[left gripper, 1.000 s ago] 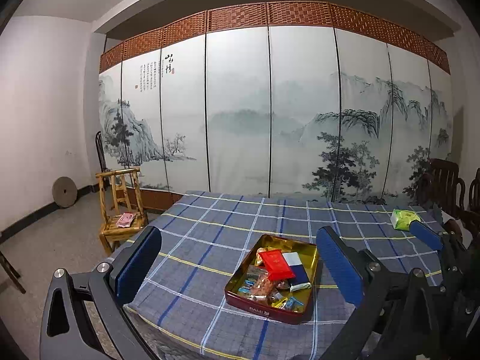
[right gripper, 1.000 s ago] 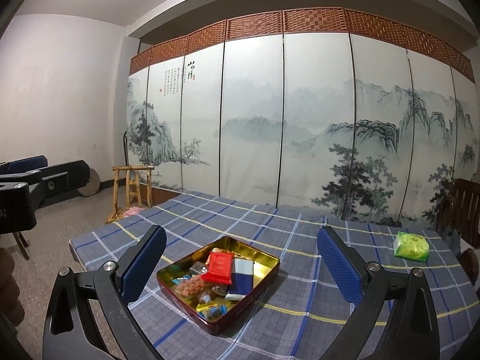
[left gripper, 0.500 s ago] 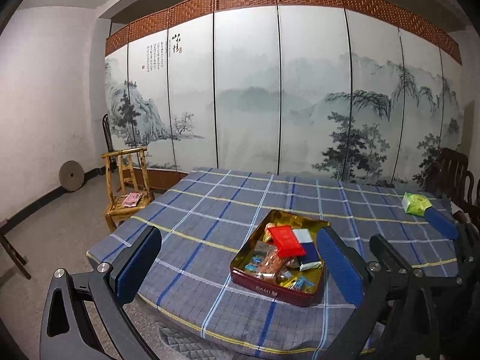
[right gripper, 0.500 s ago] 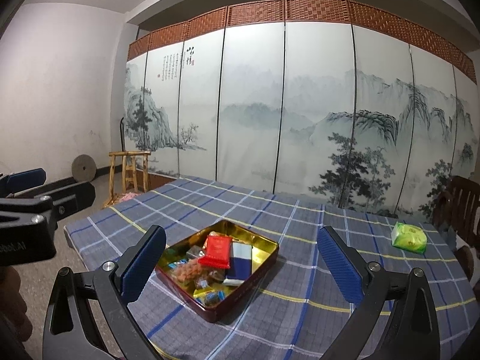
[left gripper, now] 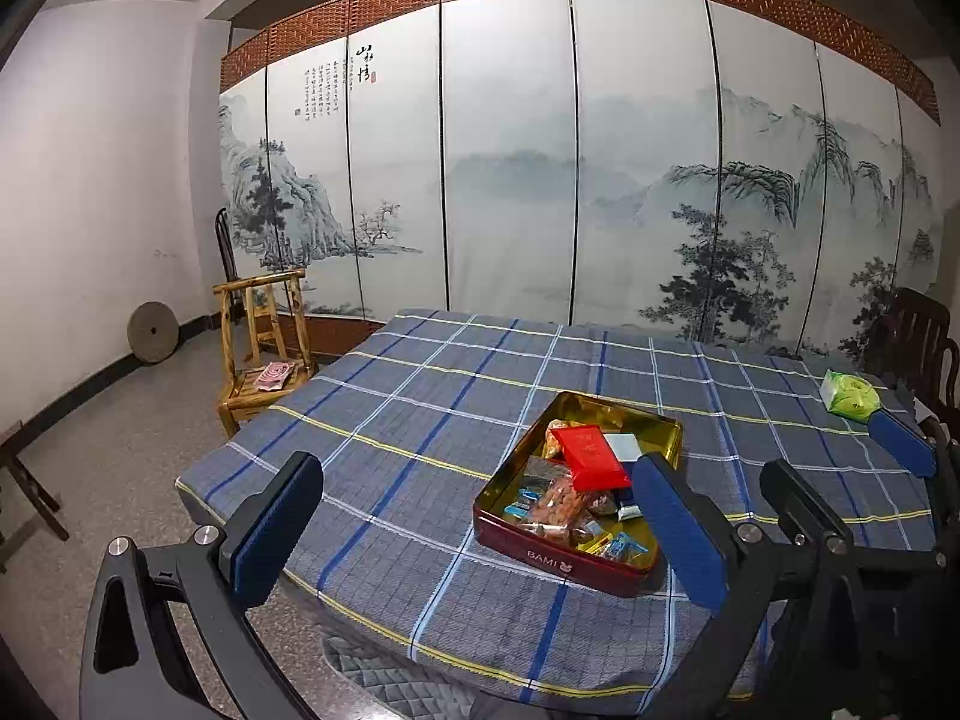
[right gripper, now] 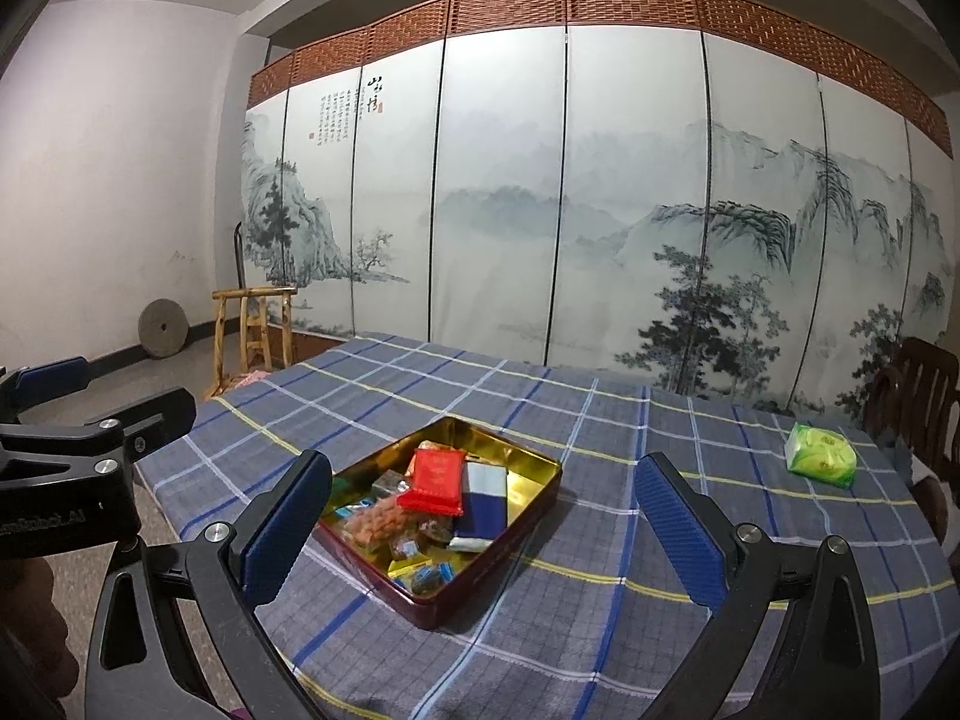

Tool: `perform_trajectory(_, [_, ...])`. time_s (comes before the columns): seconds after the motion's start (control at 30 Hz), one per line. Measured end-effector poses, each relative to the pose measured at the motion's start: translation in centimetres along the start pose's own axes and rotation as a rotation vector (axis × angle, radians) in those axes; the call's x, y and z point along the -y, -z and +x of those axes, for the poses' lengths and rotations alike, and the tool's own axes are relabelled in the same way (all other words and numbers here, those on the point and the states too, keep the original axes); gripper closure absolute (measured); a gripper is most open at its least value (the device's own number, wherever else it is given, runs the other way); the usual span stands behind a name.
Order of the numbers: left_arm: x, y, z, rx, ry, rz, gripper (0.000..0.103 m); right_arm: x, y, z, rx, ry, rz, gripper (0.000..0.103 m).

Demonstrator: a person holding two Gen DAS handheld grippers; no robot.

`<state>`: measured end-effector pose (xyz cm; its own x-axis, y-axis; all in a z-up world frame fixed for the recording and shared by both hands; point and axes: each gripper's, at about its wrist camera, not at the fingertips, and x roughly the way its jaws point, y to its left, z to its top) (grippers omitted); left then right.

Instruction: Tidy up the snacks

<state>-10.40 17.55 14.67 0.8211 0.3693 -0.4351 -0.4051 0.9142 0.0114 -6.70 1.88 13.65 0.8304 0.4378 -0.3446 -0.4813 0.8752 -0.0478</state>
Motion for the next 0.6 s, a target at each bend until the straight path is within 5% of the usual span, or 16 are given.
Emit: perform_trajectory(0.6, [-0.22, 0.39, 0.38, -0.007, -0.009, 0.005, 0.000, -0.47, 0.45, 0.25, -0.012, -0.009, -0.005, 0.002])
